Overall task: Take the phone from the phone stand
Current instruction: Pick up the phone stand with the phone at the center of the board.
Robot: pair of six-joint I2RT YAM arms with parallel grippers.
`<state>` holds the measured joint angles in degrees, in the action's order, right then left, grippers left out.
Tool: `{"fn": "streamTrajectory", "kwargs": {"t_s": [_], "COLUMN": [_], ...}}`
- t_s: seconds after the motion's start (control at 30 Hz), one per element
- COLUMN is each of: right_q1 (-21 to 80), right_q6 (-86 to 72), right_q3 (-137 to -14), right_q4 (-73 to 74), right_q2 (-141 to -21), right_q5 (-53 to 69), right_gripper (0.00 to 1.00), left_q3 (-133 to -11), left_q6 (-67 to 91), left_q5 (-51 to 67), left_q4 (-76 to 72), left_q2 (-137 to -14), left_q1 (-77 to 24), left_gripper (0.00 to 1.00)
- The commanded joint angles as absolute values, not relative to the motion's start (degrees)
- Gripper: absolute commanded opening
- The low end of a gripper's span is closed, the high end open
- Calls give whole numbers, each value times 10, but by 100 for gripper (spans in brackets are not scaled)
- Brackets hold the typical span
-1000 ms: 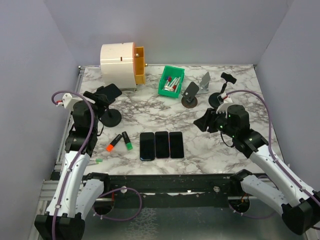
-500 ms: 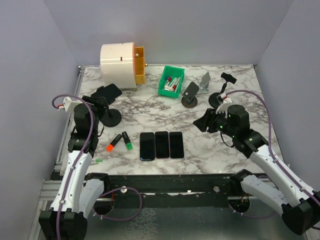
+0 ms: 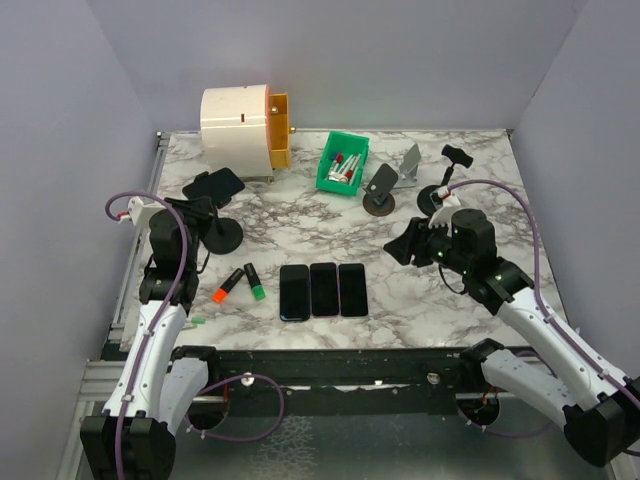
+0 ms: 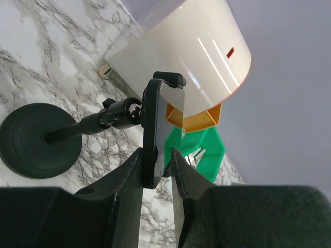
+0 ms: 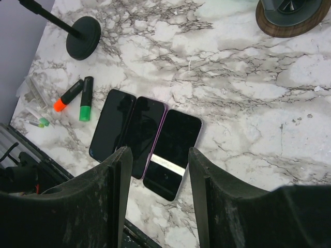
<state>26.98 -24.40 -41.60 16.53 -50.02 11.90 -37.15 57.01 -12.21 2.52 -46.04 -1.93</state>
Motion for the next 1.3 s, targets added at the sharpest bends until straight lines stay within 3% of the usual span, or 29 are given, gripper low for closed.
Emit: {"fn": "streamTrajectory", "kwargs": {"t_s": [0.0,0.4,0.7,1.13,1.27], "right_q1": [275,276,276,277,277], "right_q6": [-240,-239,-239,-238,-238], "right_q3": [-415,-410,-409,-409,-409], "right_q4": [159,159,161,162,163], "right_q2": [-503,-500,-497,-493,-490], "right_q5": [131,127,125,121,120], "right_gripper": [52,52,52,52,52], "left_q3": [-361,-354,-364,-403,-423], "left_q6": [579,581,571,556,549], "left_q5": [-113,-133,-141,-118,-104], "left_q4": [2,-7,-2,19,18], "left_q2": [-462,-461,-461,-457,-458], "left_q1": [-16,-15,-14,-18,-21], "left_gripper": [27,37,26,1,0]}}
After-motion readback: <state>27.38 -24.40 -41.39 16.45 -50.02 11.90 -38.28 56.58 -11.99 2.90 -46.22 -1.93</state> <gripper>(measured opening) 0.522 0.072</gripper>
